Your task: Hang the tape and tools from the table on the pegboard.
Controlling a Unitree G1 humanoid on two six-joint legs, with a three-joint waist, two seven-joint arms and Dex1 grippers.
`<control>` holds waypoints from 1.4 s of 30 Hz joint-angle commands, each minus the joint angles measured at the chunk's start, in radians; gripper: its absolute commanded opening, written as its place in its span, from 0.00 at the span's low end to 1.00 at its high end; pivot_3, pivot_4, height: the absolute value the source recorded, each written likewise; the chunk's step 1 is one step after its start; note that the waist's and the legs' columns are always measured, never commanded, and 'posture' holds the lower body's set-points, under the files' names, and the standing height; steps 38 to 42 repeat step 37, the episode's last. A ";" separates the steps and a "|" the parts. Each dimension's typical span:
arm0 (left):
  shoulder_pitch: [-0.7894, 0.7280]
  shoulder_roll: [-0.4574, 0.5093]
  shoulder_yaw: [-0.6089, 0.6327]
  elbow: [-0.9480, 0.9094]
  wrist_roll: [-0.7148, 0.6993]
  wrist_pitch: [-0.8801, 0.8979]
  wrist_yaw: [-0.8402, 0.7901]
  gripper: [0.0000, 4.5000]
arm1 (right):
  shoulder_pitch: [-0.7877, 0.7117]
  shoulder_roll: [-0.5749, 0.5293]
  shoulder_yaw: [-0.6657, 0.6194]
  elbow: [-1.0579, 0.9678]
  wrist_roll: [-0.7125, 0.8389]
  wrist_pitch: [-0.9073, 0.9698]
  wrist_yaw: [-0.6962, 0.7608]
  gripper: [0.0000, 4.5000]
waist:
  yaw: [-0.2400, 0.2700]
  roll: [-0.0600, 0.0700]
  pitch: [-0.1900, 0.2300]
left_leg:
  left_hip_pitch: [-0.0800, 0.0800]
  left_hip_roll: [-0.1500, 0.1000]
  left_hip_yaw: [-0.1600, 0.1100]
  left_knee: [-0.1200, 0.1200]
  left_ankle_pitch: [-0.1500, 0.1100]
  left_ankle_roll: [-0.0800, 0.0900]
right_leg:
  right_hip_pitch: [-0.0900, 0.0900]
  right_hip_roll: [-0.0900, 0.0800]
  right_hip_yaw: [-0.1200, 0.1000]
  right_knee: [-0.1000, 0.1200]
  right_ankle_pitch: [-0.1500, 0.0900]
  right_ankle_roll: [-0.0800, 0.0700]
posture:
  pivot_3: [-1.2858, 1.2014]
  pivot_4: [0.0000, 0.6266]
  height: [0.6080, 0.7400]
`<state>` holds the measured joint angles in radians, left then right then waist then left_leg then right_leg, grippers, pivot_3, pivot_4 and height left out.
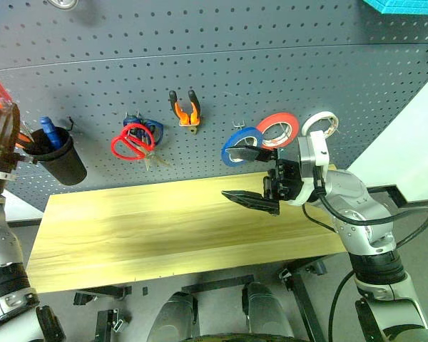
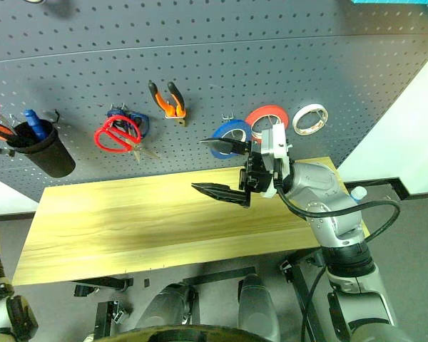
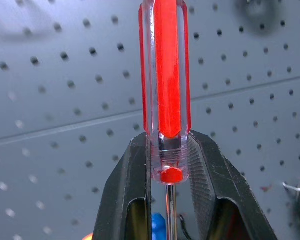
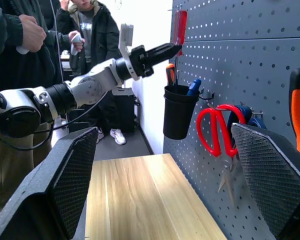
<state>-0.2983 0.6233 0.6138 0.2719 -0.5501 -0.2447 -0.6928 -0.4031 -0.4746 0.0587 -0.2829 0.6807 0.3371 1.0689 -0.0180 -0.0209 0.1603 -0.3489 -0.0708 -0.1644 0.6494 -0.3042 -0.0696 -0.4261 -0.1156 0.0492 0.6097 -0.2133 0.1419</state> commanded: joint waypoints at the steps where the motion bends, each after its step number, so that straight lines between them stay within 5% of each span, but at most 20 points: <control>1: -0.015 -0.004 -0.008 -0.038 -0.015 -0.002 0.000 0.42 | 0.001 -0.006 -0.018 -0.051 0.008 -0.011 0.004 1.00 | 0.000 0.000 0.000 | 0.000 0.000 0.000 0.000 0.000 0.000 | 0.000 0.000 0.000 0.000 0.000 0.000 | 0.50 0.13 0.98; 6: -0.002 -0.018 -0.009 -0.065 -0.001 -0.020 0.035 0.80 | 0.006 -0.011 -0.019 -0.052 0.008 -0.009 0.000 1.00 | -0.001 0.000 0.000 | 0.000 0.000 0.000 0.000 0.000 0.000 | 0.000 0.000 0.000 0.000 0.000 0.000 | 0.50 0.14 0.98; 12: 0.066 -0.028 0.015 -0.225 -0.089 0.047 0.044 0.80 | 0.019 -0.018 -0.022 -0.042 -0.002 -0.019 0.005 1.00 | -0.002 0.000 0.000 | 0.000 0.000 0.000 0.000 0.000 0.000 | 0.000 0.000 0.000 0.000 0.000 0.000 | 0.50 0.15 0.98; 19: 0.335 -0.030 0.014 -0.511 -0.201 0.196 -0.009 0.80 | 0.041 -0.047 -0.052 -0.027 -0.007 -0.020 0.011 1.00 | -0.001 0.000 0.000 | 0.000 0.000 0.000 0.000 0.000 0.000 | 0.000 0.000 0.000 0.001 0.000 0.000 | 0.50 0.15 0.98; 27: 0.540 -0.055 -0.158 -0.492 0.091 0.281 0.082 0.80 | 0.079 -0.086 -0.045 0.114 -0.141 -0.104 0.020 1.00 | 0.007 0.001 0.000 | 0.002 0.000 0.001 0.001 0.000 0.001 | 0.003 0.000 0.000 0.000 0.000 0.000 | 0.51 0.15 0.98; 36: 0.636 -0.222 -0.361 -0.406 0.269 -0.003 0.021 0.80 | 0.276 -0.106 -0.104 0.319 -0.312 -0.326 -0.027 1.00 | 0.009 0.003 -0.006 | 0.009 0.000 0.002 -0.001 -0.001 0.002 | 0.012 0.000 0.001 -0.005 0.000 0.000 | 0.51 0.14 0.98; 42: 0.641 -0.232 -0.371 -0.394 0.275 -0.027 0.019 0.80 | 0.294 -0.105 -0.116 0.336 -0.312 -0.345 -0.029 1.00 | 0.009 0.003 -0.006 | 0.010 0.000 0.002 -0.001 -0.002 0.003 | 0.015 0.000 0.000 -0.008 0.000 0.000 | 0.51 0.14 0.98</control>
